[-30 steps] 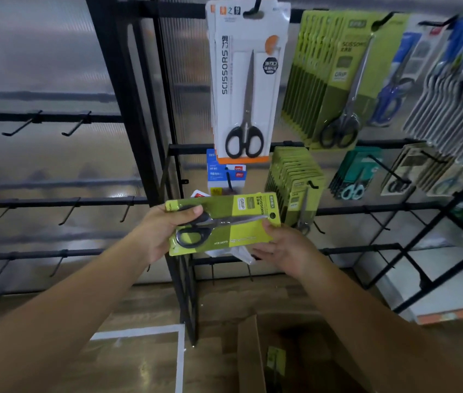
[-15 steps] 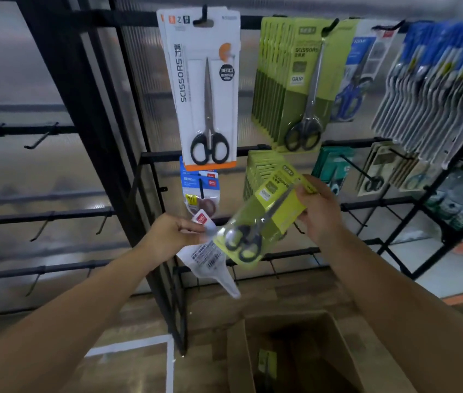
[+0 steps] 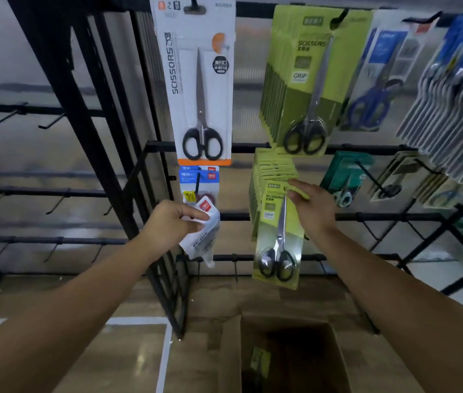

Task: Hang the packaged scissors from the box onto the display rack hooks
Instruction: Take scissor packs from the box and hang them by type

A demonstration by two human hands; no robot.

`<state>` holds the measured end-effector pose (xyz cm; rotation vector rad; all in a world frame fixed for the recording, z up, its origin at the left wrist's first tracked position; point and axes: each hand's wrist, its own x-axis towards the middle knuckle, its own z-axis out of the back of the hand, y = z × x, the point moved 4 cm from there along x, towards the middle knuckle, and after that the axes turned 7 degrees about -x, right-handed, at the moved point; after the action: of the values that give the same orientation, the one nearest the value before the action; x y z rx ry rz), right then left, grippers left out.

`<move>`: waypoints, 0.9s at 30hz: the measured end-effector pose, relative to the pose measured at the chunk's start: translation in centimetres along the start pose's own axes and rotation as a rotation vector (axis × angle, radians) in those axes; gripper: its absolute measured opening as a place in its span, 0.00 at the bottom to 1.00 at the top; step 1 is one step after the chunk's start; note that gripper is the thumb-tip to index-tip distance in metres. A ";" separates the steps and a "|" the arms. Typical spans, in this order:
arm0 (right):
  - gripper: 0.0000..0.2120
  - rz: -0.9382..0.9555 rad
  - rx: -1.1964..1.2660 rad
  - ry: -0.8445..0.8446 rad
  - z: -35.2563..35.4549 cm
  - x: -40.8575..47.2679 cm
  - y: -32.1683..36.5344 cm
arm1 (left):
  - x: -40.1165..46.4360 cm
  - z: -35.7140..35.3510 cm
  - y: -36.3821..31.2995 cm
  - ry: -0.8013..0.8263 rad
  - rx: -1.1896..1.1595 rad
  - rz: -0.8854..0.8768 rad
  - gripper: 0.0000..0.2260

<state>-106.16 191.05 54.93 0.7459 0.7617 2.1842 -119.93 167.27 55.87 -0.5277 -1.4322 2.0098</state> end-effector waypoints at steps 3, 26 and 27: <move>0.14 0.155 -0.120 0.062 -1.1 -0.8 -0.1 | -0.3 -0.3 -0.1 -0.032 -0.019 0.031 0.14; 0.14 -0.027 0.154 0.001 -1.2 0.5 -1.6 | -1.2 0.1 -1.6 -0.122 -0.063 0.099 0.14; 0.15 -0.025 0.041 -0.038 -1.1 0.5 -1.2 | -1.2 0.1 -1.6 -0.123 -0.066 0.104 0.14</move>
<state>-106.72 191.82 53.51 0.7923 0.7942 2.1317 -118.67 166.73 57.36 -0.5247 -1.5780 2.1146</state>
